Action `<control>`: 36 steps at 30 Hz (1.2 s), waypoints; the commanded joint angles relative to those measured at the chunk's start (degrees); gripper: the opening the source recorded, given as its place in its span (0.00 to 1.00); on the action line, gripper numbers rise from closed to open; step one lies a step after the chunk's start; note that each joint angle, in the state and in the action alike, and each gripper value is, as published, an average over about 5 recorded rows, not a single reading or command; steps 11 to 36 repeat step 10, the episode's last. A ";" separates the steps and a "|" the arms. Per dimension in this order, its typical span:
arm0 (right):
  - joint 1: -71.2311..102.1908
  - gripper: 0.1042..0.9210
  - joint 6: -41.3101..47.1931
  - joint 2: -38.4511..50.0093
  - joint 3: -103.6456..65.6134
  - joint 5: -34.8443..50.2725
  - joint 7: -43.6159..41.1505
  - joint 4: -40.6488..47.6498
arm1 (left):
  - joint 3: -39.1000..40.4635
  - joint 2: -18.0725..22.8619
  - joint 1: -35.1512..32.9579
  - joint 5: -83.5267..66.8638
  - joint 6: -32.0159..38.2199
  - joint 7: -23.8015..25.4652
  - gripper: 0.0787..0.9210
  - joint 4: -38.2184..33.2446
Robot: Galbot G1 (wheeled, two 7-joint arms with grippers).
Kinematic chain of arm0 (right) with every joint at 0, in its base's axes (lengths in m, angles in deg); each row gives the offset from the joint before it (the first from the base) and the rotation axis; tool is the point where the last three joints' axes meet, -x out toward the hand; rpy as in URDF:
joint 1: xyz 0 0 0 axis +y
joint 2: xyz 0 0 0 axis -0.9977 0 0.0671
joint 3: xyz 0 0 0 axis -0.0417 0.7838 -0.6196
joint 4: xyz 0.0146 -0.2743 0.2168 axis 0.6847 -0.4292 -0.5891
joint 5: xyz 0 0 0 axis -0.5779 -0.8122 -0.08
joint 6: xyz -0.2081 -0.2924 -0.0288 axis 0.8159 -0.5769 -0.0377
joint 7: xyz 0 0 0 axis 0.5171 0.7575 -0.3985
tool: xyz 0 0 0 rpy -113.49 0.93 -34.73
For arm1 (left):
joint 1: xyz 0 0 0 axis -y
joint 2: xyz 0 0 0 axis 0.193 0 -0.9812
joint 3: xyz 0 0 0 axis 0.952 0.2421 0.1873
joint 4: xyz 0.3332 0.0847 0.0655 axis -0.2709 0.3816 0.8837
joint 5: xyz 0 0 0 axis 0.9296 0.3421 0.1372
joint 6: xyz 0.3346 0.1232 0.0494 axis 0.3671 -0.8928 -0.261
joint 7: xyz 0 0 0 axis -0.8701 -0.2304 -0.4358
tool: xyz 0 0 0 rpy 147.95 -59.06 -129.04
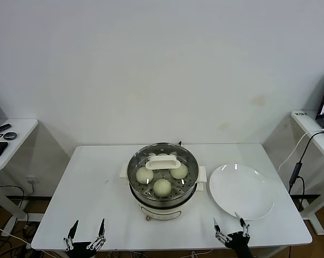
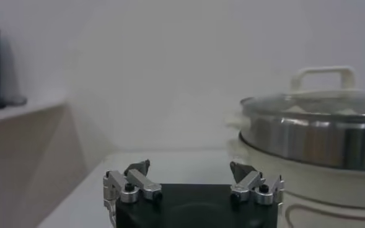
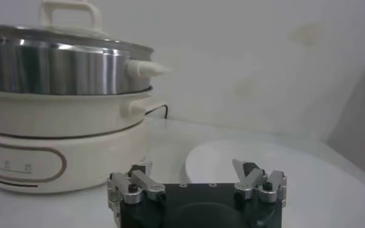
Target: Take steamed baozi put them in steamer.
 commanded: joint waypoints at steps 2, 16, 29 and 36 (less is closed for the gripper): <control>3.12 0.88 2.41 0.84 2.88 2.25 0.11 -2.58 | -2.33 0.03 -1.60 -4.38 0.86 2.32 0.88 2.60; 3.40 0.88 1.94 0.59 2.86 1.21 0.47 -2.22 | -2.29 -0.55 -0.58 -3.54 -0.09 3.36 0.88 3.19; 3.40 0.88 1.94 0.59 2.86 1.21 0.47 -2.22 | -2.29 -0.55 -0.58 -3.54 -0.09 3.36 0.88 3.19; 3.40 0.88 1.94 0.59 2.86 1.21 0.47 -2.22 | -2.29 -0.55 -0.58 -3.54 -0.09 3.36 0.88 3.19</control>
